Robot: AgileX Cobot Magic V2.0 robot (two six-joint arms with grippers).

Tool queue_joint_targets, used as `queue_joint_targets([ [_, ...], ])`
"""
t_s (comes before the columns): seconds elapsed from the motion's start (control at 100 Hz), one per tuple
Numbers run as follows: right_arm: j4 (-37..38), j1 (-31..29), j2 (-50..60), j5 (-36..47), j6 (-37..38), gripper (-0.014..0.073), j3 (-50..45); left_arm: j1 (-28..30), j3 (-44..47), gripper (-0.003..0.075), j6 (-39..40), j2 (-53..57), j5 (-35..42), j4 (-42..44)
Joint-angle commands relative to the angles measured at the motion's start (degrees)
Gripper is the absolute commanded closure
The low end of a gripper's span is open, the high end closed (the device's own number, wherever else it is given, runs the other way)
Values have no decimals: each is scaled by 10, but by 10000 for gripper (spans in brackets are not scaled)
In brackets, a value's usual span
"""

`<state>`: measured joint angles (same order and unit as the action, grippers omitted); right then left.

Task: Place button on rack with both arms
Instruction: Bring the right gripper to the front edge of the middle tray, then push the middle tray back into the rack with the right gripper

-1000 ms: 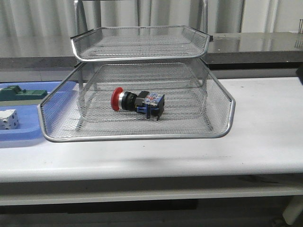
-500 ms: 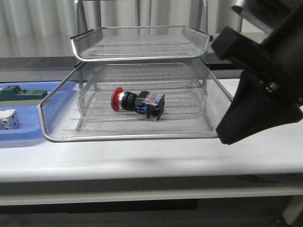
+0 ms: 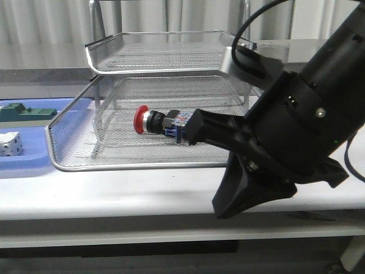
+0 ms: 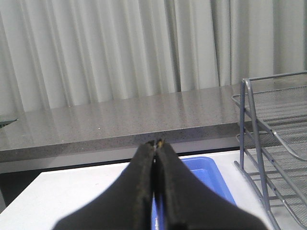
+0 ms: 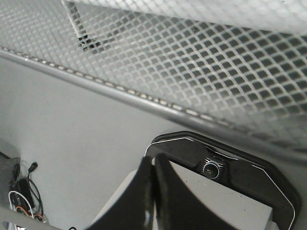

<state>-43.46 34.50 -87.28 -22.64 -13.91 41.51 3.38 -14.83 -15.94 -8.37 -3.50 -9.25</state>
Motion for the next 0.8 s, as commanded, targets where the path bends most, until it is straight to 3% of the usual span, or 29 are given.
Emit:
queue_joint_targets([
  [0.0, -18, 9, 4, 38, -6, 660, 16, 1, -15, 741, 5, -6, 45, -7],
  [0.79, 31, 8, -87, 89, -15, 660, 142, 1, -15, 741, 5, -6, 45, -7],
])
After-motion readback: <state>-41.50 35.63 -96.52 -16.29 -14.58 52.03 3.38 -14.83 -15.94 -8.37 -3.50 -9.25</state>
